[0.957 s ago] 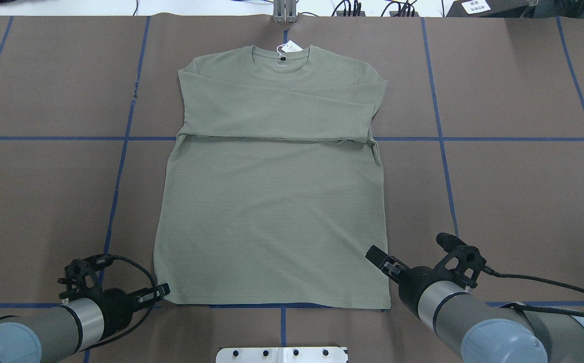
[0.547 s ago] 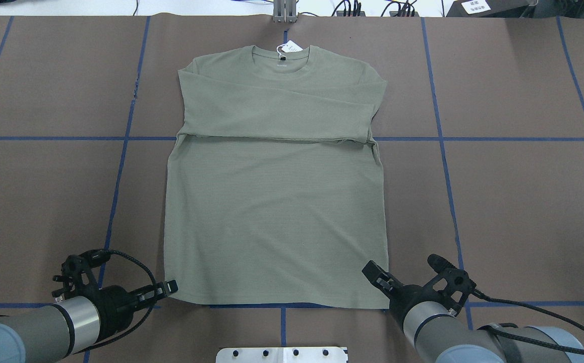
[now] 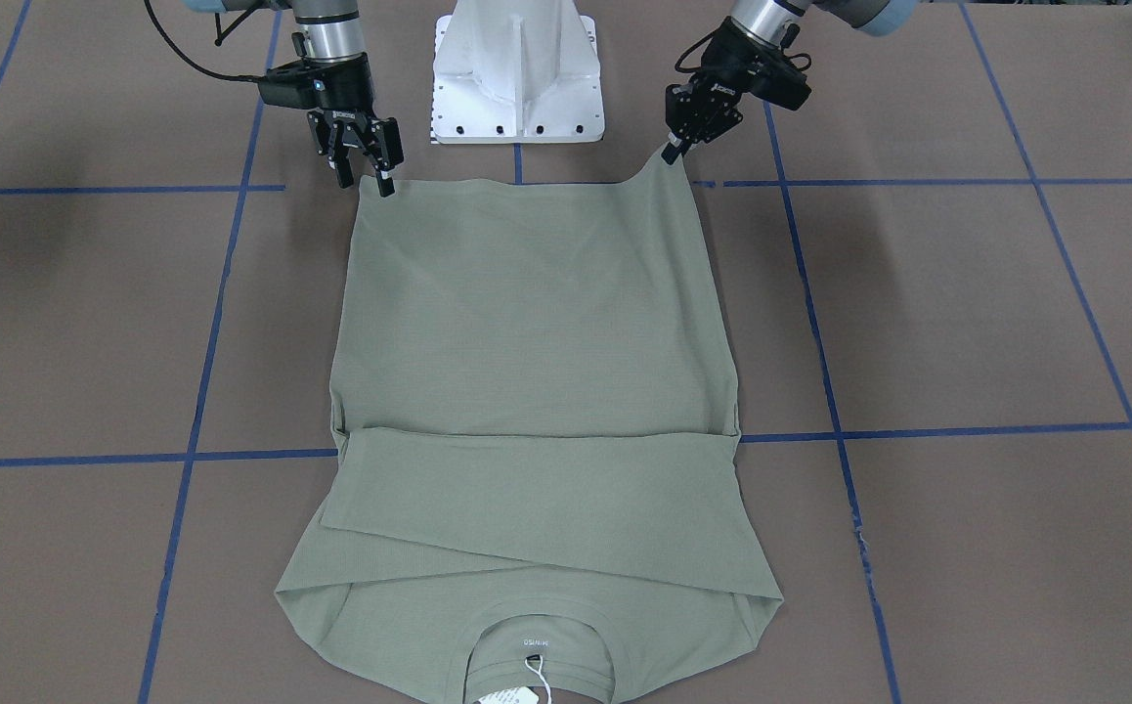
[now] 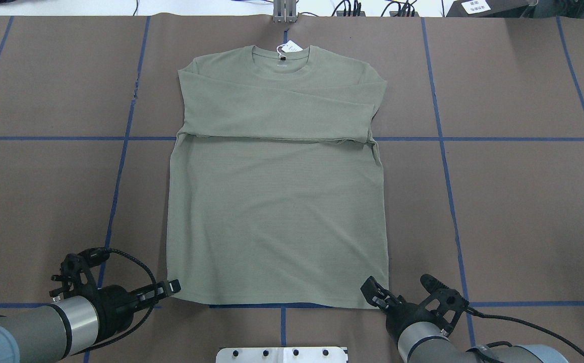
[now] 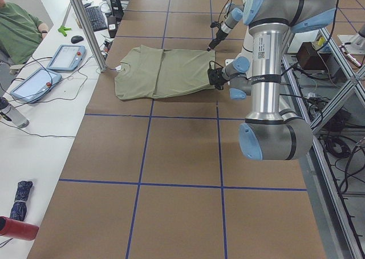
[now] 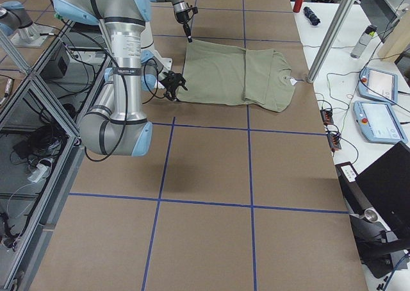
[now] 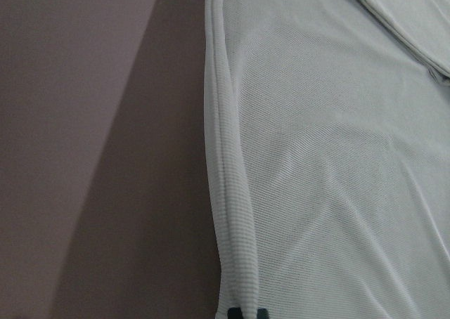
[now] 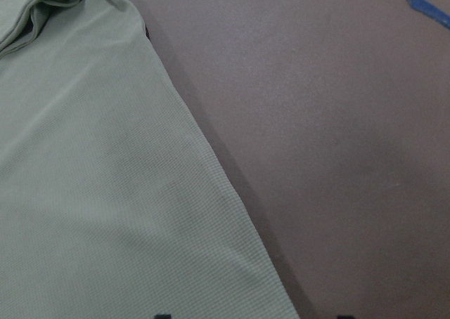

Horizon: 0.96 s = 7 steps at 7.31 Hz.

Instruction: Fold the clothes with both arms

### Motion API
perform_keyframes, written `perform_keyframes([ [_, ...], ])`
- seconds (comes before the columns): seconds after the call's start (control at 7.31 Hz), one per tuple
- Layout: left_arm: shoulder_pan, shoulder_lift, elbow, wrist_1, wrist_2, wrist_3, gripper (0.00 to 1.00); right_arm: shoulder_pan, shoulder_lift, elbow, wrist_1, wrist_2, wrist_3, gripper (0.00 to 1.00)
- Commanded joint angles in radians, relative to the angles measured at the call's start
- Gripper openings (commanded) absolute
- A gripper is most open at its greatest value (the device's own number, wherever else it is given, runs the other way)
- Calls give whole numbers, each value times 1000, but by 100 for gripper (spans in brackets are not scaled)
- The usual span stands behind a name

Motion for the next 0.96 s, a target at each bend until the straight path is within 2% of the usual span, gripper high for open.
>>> perform_keyframes([
  [0.0, 0, 0, 5, -2, -1, 0, 0, -21, 0, -1, -1, -4, 0, 82],
  [0.55, 0, 0, 7, -2, -1, 0, 0, -39, -1, -1, -22, -10, 0, 81],
  [0.82, 0, 0, 5, -2, -1, -2, 0, -39, 0, -3, -27, -15, 0, 65],
])
